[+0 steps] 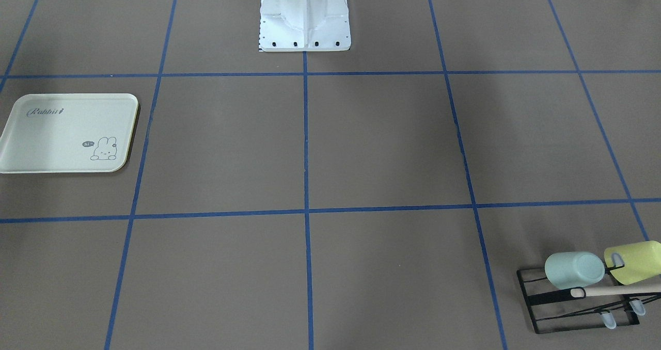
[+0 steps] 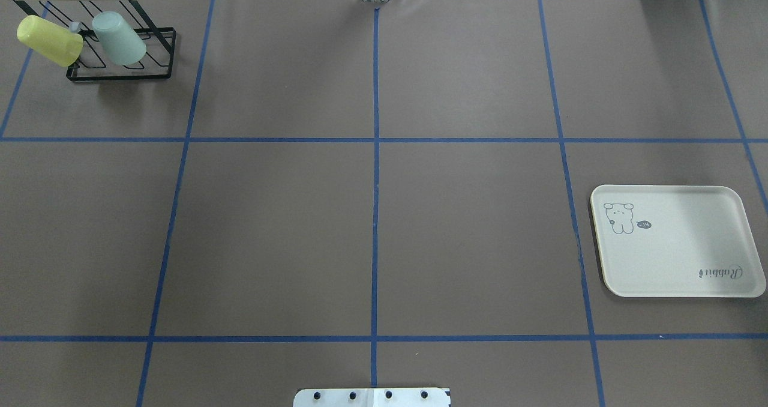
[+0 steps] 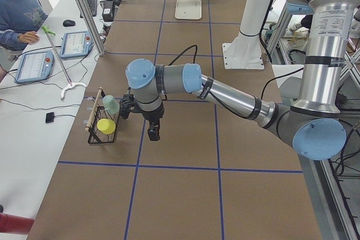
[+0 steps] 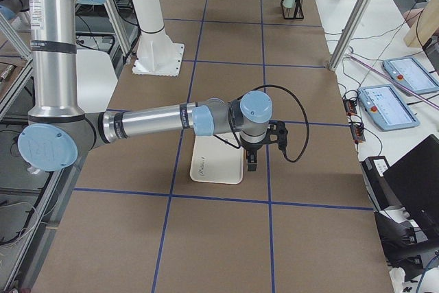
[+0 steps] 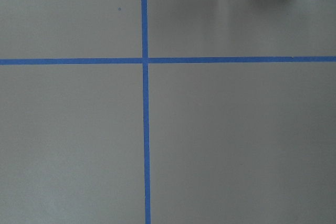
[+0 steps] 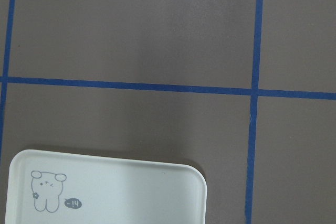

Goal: Left arm grabs green cup and hands to right arm on tray

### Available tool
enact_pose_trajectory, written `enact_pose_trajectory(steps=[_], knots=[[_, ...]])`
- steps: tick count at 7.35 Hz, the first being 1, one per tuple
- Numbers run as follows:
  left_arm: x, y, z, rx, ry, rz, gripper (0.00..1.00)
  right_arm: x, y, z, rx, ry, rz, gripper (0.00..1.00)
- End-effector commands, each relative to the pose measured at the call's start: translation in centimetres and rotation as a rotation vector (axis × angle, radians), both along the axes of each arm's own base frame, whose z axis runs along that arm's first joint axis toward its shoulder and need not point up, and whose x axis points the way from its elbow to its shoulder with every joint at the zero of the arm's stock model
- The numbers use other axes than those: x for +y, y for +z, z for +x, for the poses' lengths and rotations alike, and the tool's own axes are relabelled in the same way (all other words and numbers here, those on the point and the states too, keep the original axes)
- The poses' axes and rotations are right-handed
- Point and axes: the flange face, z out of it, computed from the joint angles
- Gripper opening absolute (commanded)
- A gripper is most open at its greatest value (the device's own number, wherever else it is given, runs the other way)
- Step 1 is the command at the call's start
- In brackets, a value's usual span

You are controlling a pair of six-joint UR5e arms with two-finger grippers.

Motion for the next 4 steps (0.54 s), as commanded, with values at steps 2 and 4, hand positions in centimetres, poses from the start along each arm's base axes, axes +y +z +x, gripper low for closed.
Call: enact_pose_trajectory(steps=[2, 4], knots=[[0.03, 0.13, 0.09, 0.002, 0.001, -0.003, 1.00, 0.03, -0.37, -0.02, -0.005, -0.001, 0.007, 1.00], [0.00, 0.20, 0.24, 0.002, 0.005, -0.004, 1.00, 0.02, -0.22, -0.03, -0.004, -0.001, 0.004, 1.00]])
